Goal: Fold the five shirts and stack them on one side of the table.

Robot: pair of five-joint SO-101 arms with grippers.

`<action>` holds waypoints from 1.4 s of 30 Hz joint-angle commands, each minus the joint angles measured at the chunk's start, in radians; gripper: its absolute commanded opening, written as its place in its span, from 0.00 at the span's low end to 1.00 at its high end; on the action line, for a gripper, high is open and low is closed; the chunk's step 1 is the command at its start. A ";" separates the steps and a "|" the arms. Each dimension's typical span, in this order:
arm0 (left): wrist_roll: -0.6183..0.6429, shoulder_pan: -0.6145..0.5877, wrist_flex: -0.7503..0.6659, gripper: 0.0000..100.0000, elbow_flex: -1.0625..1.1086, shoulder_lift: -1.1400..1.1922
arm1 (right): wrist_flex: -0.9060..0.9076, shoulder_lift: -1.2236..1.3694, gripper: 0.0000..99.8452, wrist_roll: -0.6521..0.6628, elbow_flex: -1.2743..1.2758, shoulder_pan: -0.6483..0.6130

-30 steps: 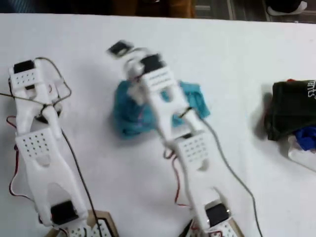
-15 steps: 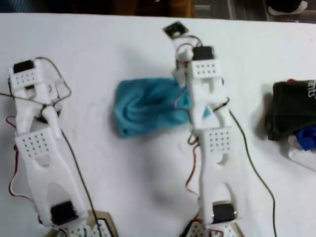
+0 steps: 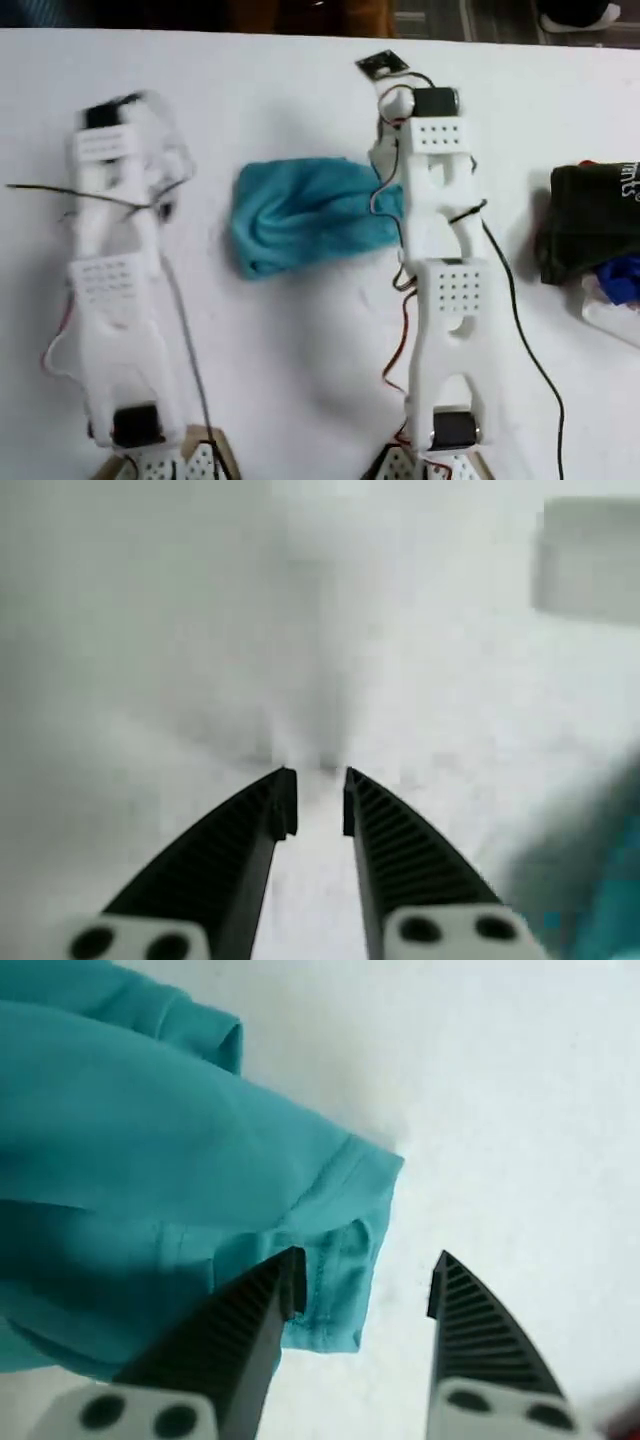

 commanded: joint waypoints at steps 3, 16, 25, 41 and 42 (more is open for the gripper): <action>0.132 0.178 -0.092 0.13 -0.252 -0.061 | 0.025 -0.182 0.21 -0.051 0.186 0.004; 0.187 0.322 -0.259 0.13 -0.265 0.101 | 0.024 -0.475 0.21 -0.049 0.549 -0.074; 0.184 0.321 -0.267 0.09 -0.272 0.172 | -0.105 -0.406 0.19 -0.055 0.744 -0.131; 0.158 0.241 -0.284 0.05 -0.271 0.201 | -0.054 -0.401 0.02 -0.046 0.738 0.021; 0.158 0.241 -0.278 0.05 -0.272 0.201 | -0.036 -0.407 0.02 -0.046 0.738 0.027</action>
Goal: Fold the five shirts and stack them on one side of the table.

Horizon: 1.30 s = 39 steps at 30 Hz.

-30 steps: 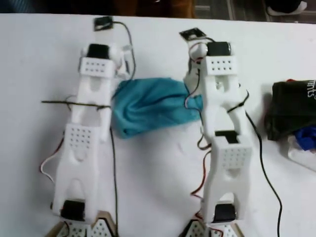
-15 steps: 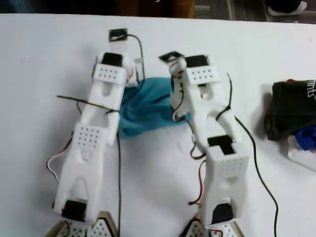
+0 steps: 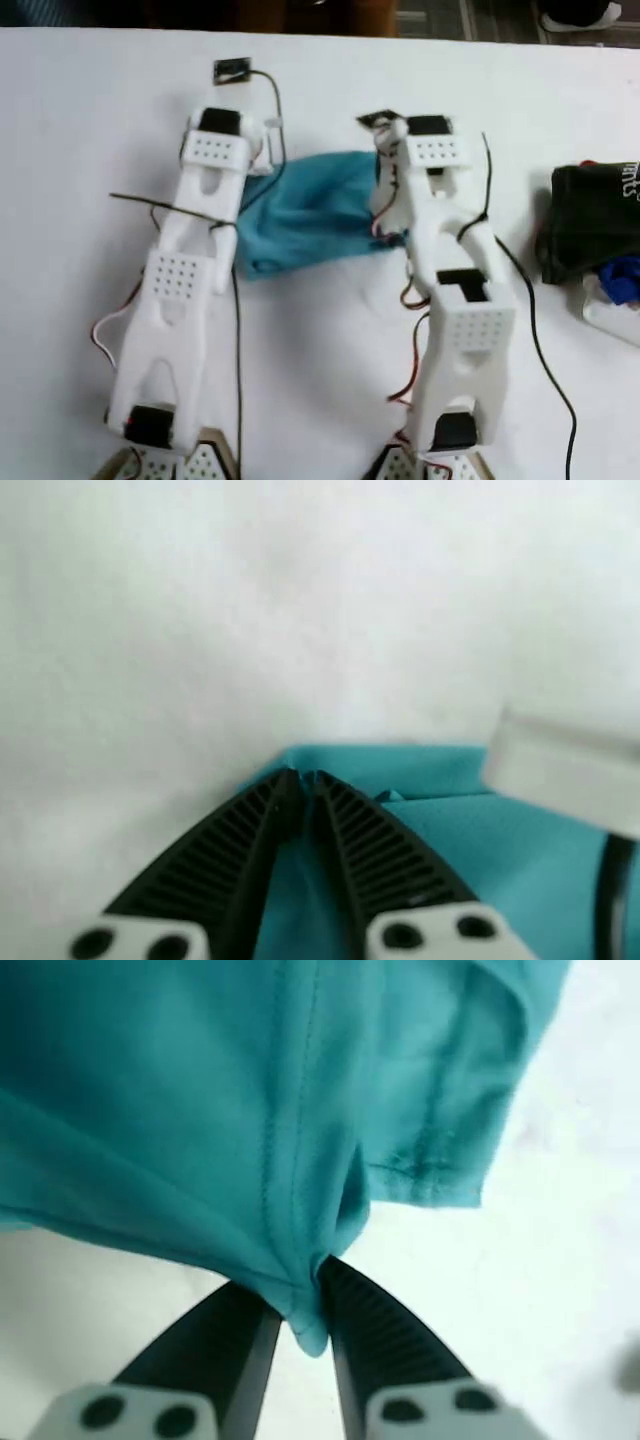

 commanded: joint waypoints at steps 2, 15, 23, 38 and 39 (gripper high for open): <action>-0.011 -0.037 0.011 0.05 -0.024 -0.005 | 0.085 -0.071 0.02 0.002 -0.005 0.038; -0.011 -0.038 0.005 0.05 -0.024 -0.003 | 0.093 -0.076 0.02 0.072 0.000 0.107; -0.006 -0.057 0.068 0.07 -0.090 -0.048 | 0.093 -0.087 0.28 0.114 -0.121 0.124; 0.044 -0.038 0.305 0.08 -0.166 -0.144 | -0.002 0.154 0.02 0.158 -0.644 0.022; 0.044 -0.038 0.304 0.07 -0.134 -0.161 | -0.028 0.188 0.01 0.126 -0.675 0.018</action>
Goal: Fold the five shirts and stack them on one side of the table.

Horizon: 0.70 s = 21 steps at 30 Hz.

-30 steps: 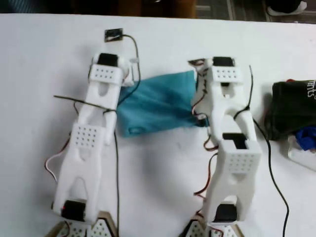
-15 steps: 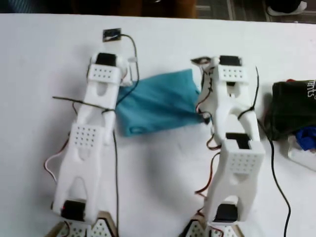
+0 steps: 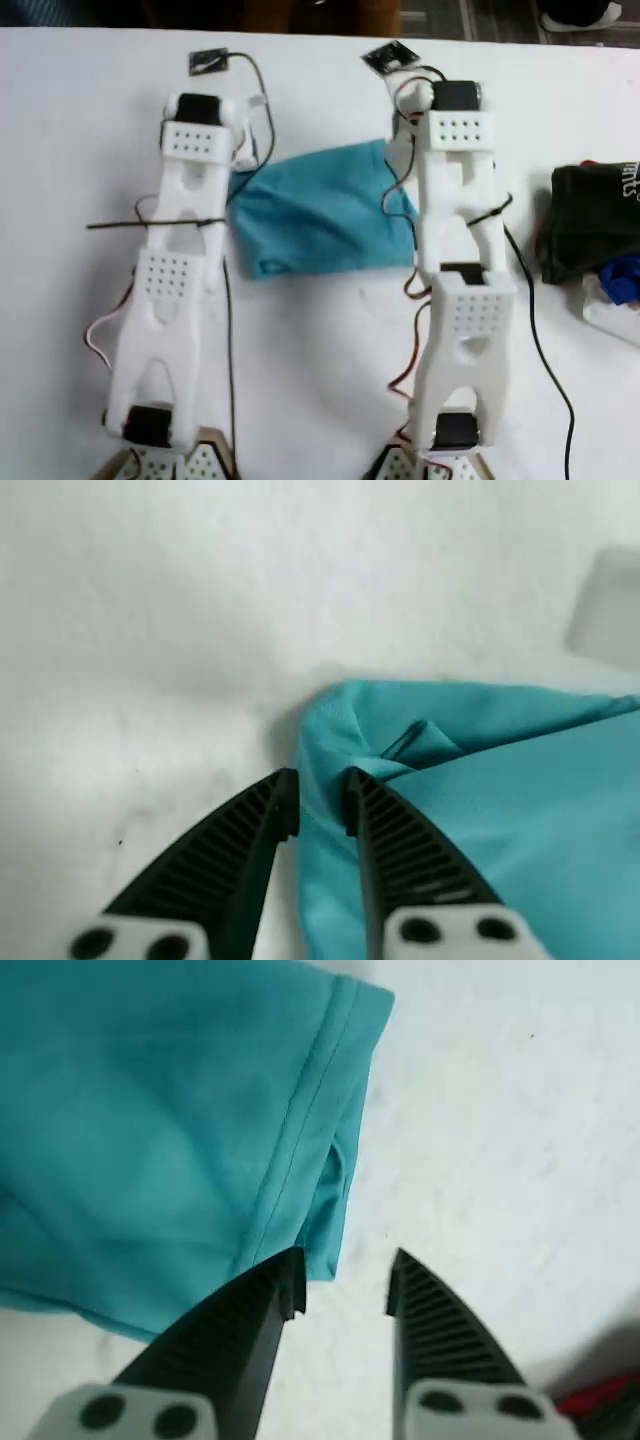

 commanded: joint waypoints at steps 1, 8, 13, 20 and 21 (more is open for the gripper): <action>0.012 0.000 0.017 0.06 0.065 -0.118 | -0.071 0.076 0.03 -0.077 -0.149 -0.022; 0.064 -0.005 0.017 0.05 0.239 -0.295 | -0.231 0.351 0.02 -0.103 -0.295 -0.077; 0.057 0.017 0.015 0.05 0.420 -0.333 | -0.286 0.481 0.02 -0.103 -0.376 -0.068; 0.021 0.023 0.014 0.05 0.621 -0.315 | -0.341 0.530 0.02 -0.104 -0.427 -0.045; 0.020 0.028 0.014 0.05 0.639 -0.315 | -0.343 0.532 0.02 -0.104 -0.436 -0.042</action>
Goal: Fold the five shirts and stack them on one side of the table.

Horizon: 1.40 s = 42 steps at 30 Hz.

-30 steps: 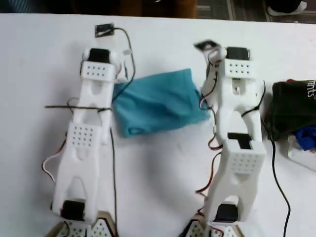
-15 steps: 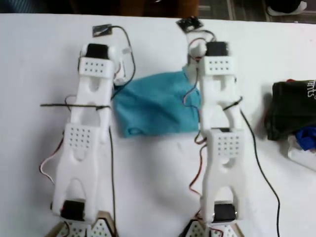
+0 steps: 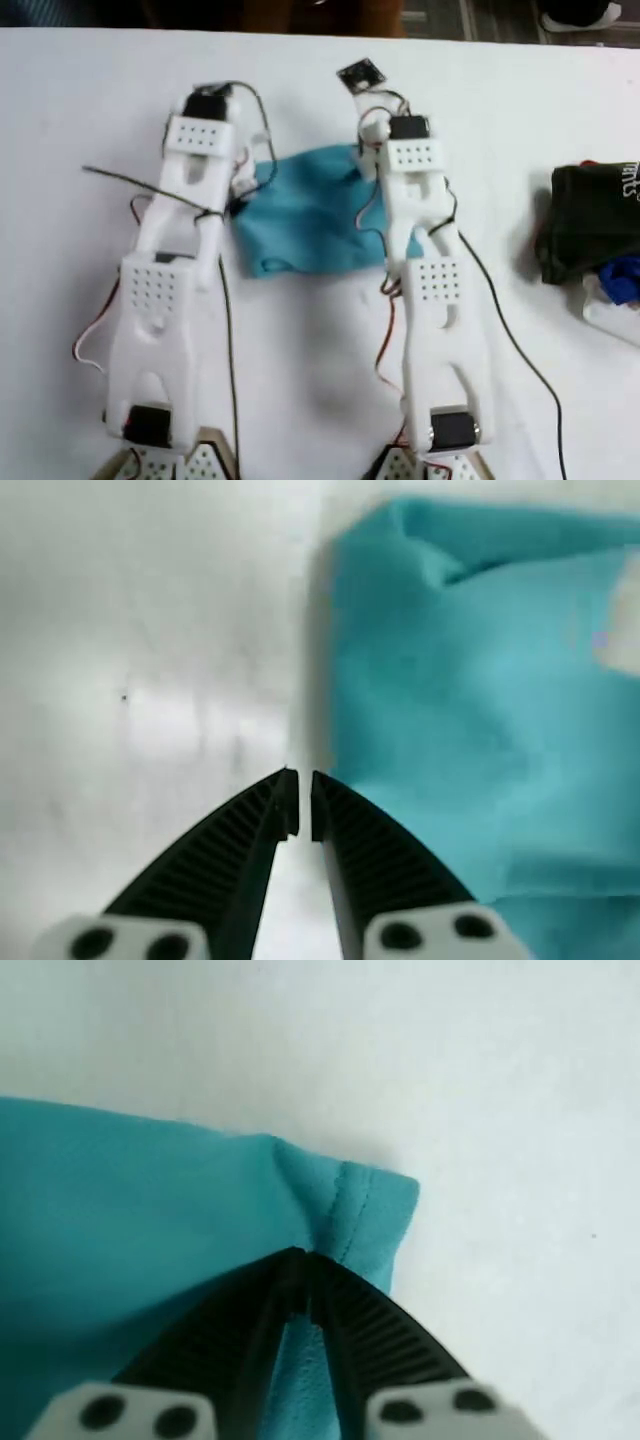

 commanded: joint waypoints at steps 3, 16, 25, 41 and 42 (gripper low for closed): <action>-0.009 0.017 0.014 0.05 0.073 -0.037 | -0.041 -0.008 0.02 -0.009 -0.043 0.019; -0.048 -0.052 0.014 0.05 0.099 -0.112 | 0.074 -0.113 0.02 -0.011 -0.153 0.039; -0.137 -0.233 0.009 0.05 0.093 -0.281 | 0.377 -0.208 0.02 -0.008 -0.307 -0.030; -0.216 -0.463 0.012 0.05 0.140 -0.218 | 0.357 -0.679 0.02 -0.015 0.601 -0.406; -0.216 -0.462 0.008 0.05 0.156 -0.218 | 0.340 -0.684 0.02 -0.017 0.620 -0.412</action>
